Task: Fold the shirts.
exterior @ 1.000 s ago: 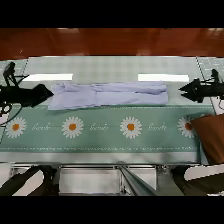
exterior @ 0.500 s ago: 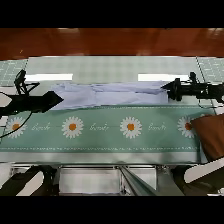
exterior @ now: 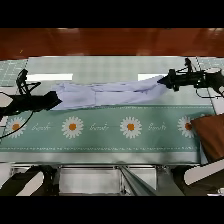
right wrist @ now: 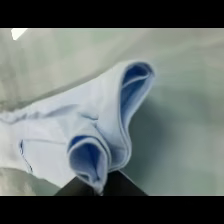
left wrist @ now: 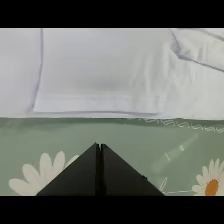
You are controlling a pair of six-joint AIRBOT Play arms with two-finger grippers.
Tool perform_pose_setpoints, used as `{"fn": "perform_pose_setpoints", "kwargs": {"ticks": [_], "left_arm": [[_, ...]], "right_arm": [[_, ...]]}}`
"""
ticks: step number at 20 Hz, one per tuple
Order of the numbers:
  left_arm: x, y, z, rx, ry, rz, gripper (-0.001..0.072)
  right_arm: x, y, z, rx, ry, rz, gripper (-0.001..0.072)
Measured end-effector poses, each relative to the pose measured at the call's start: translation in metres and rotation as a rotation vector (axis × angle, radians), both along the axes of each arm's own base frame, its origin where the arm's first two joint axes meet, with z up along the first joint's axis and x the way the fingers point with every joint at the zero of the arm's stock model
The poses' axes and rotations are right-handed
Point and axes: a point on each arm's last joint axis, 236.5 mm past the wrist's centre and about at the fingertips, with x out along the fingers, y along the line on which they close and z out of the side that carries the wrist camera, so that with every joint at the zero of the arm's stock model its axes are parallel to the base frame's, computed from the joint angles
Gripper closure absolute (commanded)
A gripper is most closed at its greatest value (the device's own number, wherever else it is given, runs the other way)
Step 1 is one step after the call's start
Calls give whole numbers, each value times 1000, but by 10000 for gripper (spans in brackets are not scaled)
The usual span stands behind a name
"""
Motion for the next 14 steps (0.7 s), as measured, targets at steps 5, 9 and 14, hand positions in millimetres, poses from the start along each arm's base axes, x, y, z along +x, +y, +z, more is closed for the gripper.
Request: {"fn": "perform_pose_setpoints", "kwargs": {"ticks": [5,9,14], "left_arm": [[22,-55,16,-48,-121,-133,686],[54,-129,23,-71,-158,-293,687],[77,-260,15,-119,-112,-527,687]], "right_arm": [[-33,-9,90,-190,-155,103,688],[-72,-9,155,-302,-253,121,688],[-119,4,203,-341,-335,106,687]]}}
